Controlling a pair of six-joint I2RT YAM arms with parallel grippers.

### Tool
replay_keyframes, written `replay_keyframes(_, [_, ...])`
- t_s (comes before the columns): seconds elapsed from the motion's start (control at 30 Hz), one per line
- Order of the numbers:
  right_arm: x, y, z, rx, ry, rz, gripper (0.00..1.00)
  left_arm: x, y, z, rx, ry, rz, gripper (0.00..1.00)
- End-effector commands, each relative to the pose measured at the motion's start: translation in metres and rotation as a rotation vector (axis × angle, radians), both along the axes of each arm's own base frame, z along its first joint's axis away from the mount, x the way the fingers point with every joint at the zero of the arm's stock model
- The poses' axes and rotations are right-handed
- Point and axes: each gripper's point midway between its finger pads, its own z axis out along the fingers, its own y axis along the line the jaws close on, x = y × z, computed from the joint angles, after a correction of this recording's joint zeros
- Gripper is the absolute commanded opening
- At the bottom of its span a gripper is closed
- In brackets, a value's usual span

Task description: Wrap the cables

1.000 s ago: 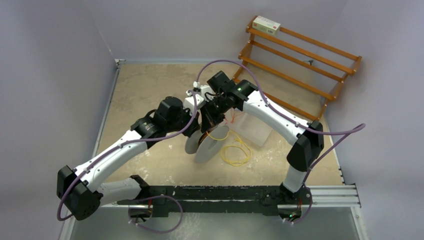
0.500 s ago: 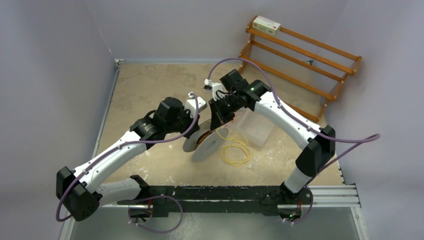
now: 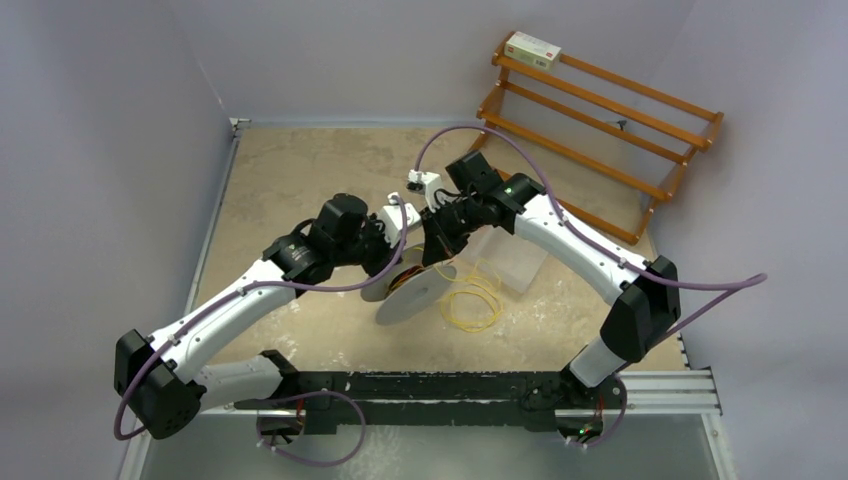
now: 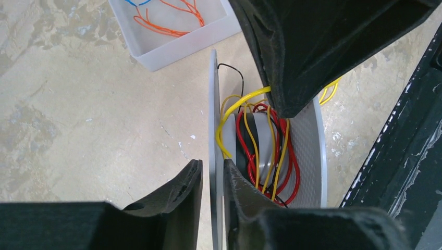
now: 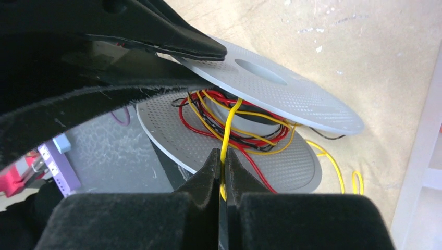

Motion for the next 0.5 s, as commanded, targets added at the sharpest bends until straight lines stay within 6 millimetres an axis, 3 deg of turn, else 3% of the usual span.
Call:
replay_keyframes(0.0, [0.001,0.011,0.024,0.117,-0.09,0.1,0.0,0.003,-0.009,0.02,-0.035,-0.071,-0.059,0.23])
replay_keyframes(0.27, [-0.003,0.019,0.022,0.154,-0.066,0.158,0.0,0.0,-0.013,0.021,-0.068,-0.076,-0.079,0.39])
replay_keyframes(0.47, [-0.01,0.023,0.022,0.19,-0.035,0.188,0.0,0.002,-0.016,0.015,-0.073,-0.079,-0.078,0.41])
